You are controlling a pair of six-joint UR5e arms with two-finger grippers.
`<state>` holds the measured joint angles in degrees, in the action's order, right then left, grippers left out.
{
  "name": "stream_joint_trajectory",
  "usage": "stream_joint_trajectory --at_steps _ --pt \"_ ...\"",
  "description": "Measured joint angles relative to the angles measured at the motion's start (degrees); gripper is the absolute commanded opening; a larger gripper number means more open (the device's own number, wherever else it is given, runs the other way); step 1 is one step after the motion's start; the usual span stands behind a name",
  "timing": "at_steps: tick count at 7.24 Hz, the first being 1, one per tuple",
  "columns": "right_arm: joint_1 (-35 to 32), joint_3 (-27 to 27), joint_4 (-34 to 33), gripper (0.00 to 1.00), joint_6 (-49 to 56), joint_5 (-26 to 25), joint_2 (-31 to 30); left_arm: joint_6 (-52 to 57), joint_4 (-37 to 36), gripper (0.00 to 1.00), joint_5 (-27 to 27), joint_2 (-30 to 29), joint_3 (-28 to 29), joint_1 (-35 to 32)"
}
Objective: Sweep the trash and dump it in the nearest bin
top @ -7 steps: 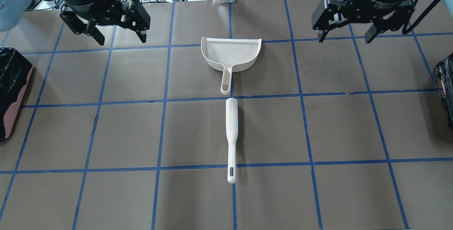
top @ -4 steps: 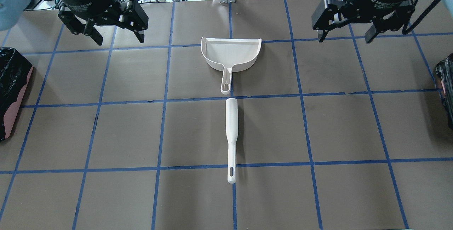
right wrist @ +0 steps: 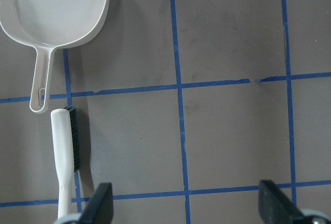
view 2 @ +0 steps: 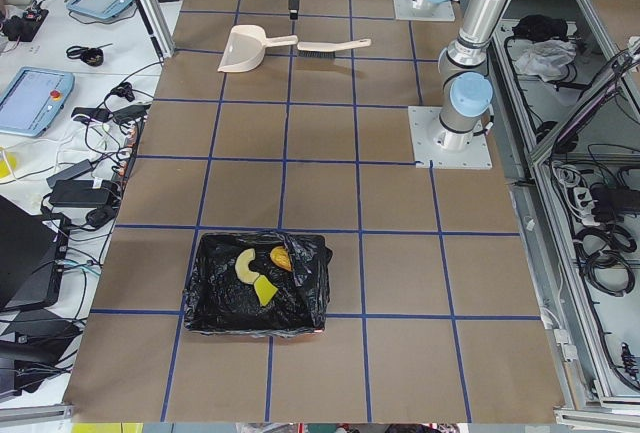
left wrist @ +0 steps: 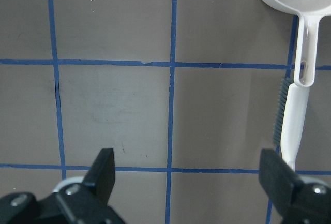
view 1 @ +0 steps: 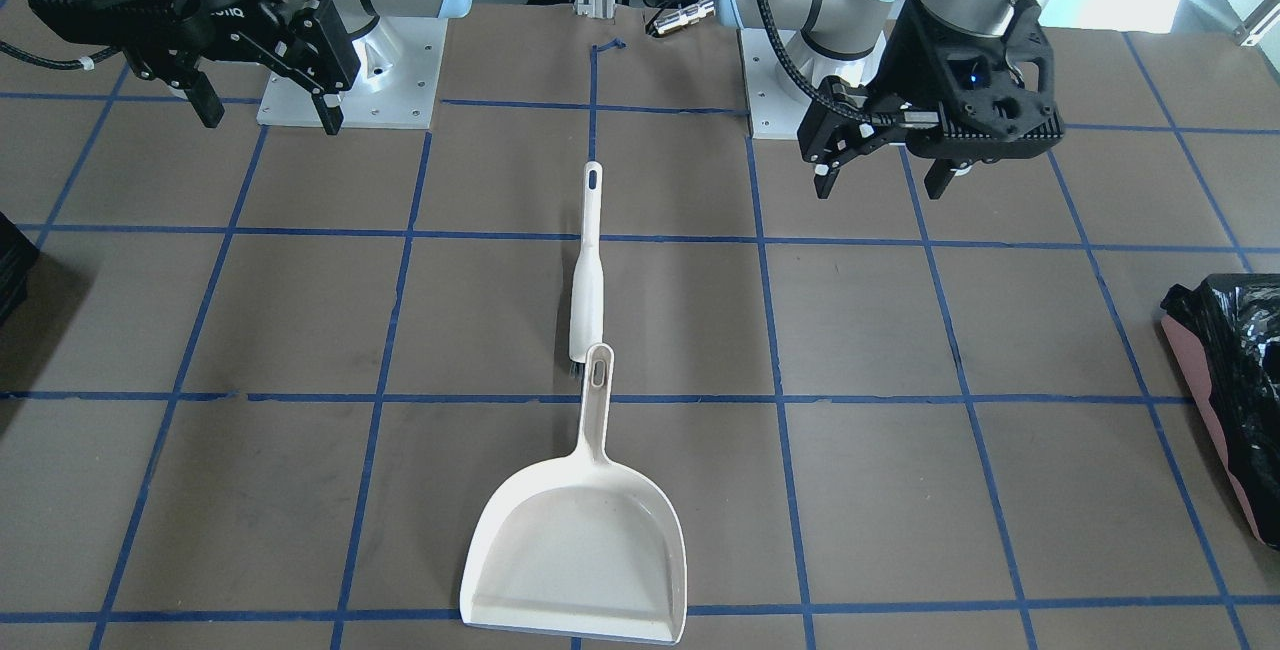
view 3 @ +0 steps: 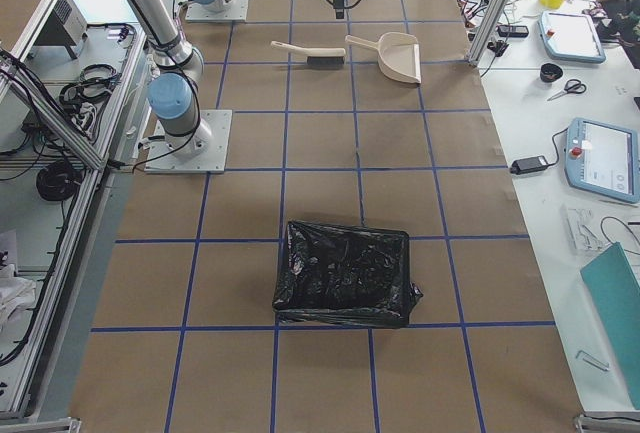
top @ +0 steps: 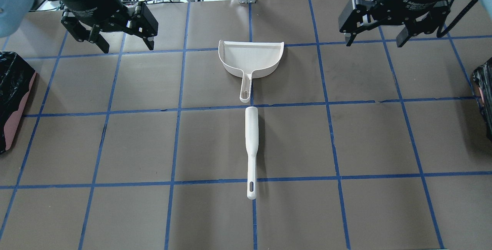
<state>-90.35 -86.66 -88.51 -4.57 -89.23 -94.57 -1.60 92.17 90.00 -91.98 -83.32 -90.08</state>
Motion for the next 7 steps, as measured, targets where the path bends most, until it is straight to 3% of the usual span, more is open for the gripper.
stream_joint_trajectory --at_steps 7 --pt "0.00 0.00 0.04 1.00 0.02 0.02 -0.06 10.58 0.68 1.00 4.06 0.76 -1.11 12.53"
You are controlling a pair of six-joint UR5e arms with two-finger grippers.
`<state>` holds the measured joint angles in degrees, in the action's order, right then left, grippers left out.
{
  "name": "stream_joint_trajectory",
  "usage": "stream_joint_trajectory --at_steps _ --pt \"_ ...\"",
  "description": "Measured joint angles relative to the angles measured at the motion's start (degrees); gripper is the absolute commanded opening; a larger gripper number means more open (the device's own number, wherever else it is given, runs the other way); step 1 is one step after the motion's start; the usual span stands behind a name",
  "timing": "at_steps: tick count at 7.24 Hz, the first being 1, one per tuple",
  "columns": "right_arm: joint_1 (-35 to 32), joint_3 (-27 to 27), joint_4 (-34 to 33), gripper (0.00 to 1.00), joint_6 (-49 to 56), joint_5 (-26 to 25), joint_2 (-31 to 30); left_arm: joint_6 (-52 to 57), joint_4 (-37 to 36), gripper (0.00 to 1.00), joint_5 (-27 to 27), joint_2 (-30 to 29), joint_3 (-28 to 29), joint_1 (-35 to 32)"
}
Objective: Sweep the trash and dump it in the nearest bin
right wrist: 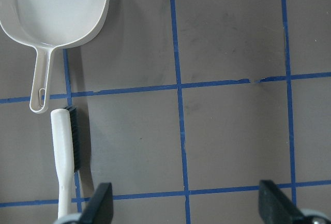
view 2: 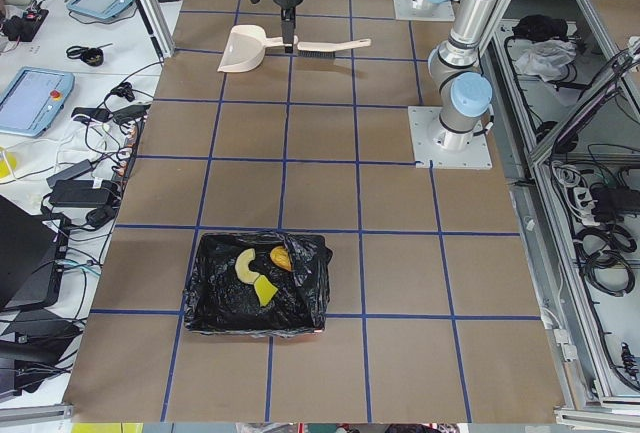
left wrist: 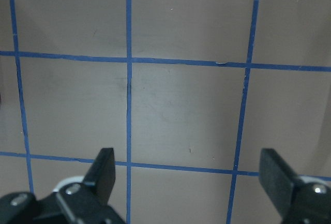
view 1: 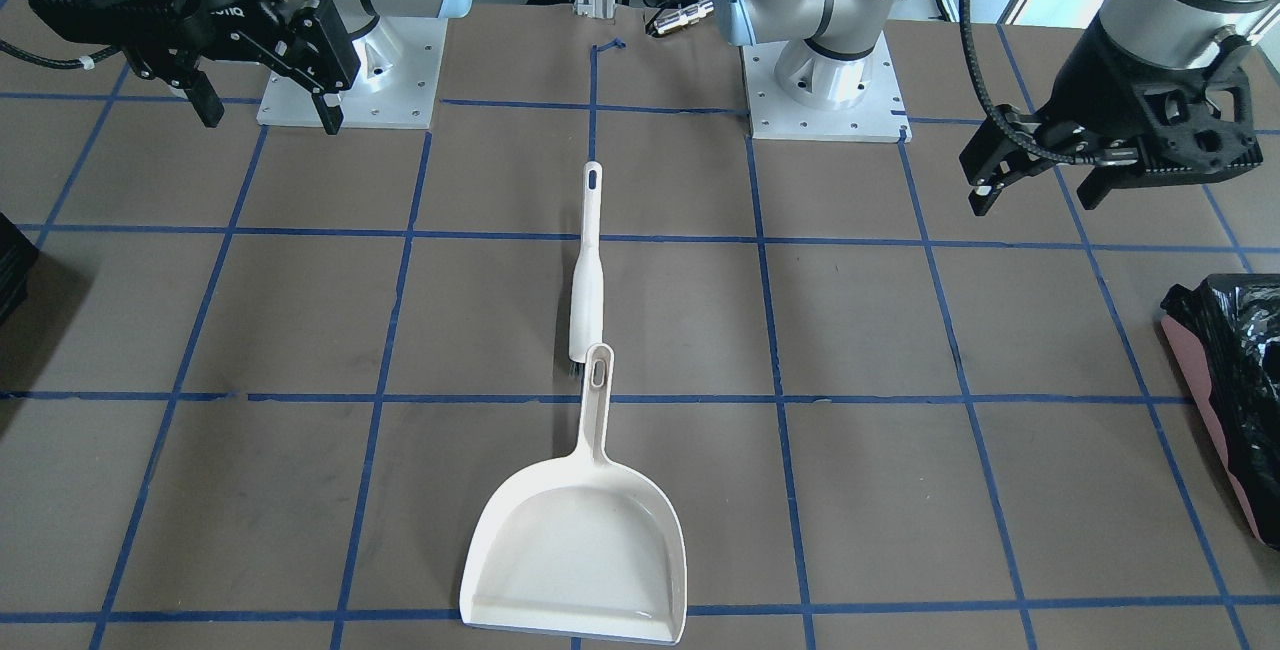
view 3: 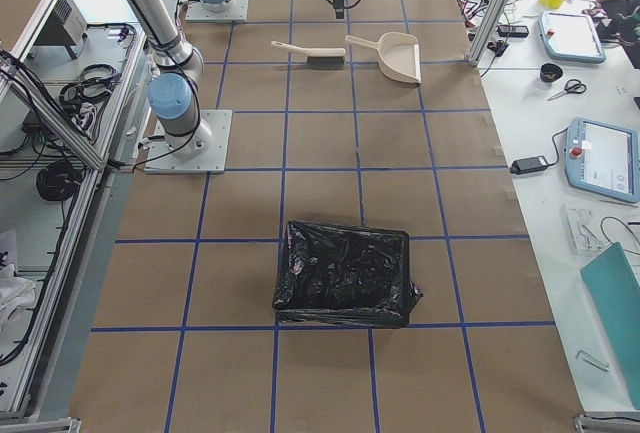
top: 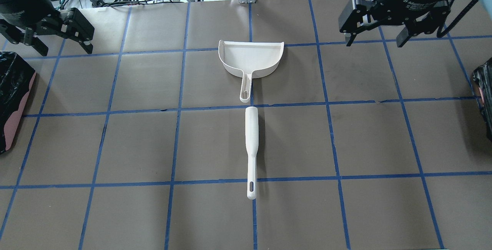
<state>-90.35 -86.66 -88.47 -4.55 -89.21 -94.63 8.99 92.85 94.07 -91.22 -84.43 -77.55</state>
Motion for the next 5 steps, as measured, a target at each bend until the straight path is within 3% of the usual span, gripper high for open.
stream_joint_trajectory --at_steps 2,5 --pt "0.00 0.00 0.03 1.00 0.08 0.00 -0.02 -3.06 0.52 1.00 -0.01 -0.06 0.00 -0.93" --pt "0.00 -0.06 0.05 1.00 0.15 0.00 -0.03 -10.11 0.02 1.00 -0.48 -1.13 -0.17 -9.50"
